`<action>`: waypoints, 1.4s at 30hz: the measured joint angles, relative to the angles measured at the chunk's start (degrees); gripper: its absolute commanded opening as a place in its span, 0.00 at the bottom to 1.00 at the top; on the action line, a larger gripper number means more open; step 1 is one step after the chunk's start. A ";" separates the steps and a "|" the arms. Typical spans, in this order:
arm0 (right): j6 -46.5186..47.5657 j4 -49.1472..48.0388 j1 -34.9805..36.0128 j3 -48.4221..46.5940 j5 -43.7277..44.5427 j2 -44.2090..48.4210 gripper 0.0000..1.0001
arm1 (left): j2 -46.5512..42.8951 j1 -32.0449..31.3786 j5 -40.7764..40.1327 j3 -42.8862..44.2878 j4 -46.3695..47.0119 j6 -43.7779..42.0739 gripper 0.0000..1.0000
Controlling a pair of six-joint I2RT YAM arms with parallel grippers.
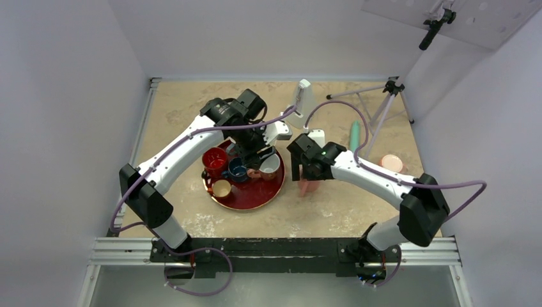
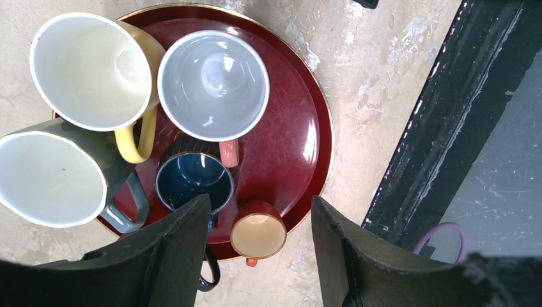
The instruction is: Turn the mug right side up
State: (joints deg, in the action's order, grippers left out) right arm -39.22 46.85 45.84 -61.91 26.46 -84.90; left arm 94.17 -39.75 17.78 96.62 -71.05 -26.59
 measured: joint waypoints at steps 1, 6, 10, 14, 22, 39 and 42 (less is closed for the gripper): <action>-1.09 0.22 0.00 0.11 -0.13 0.87 0.94 | -0.09 0.00 0.02 0.00 0.07 0.02 0.63; -6.91 -2.69 0.00 6.91 -2.82 9.79 0.80 | -0.35 0.28 0.15 -0.42 0.44 0.07 0.63; -10.23 -3.28 0.00 11.10 -4.66 11.13 0.76 | -0.35 0.48 0.31 -0.85 0.55 0.11 0.63; -11.47 -4.55 0.00 11.80 -4.76 9.07 0.61 | -0.35 0.52 0.52 -0.85 0.70 0.46 0.63; -12.33 -8.50 0.00 11.72 -1.73 3.21 0.00 | -0.39 0.72 1.27 -1.09 1.16 1.14 0.63; -10.71 -27.45 -0.11 8.44 -3.63 42.58 0.00 | -5.62 7.06 14.49 20.57 4.61 21.07 0.91; -10.82 -38.60 -0.13 9.46 -6.54 46.31 0.00 | -6.01 6.95 20.50 25.57 8.31 27.67 0.93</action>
State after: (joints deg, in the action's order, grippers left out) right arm -50.04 8.25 45.71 -52.45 19.92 -38.59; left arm 88.16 -32.80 38.28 122.19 -62.74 1.08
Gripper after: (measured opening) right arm 0.179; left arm 0.913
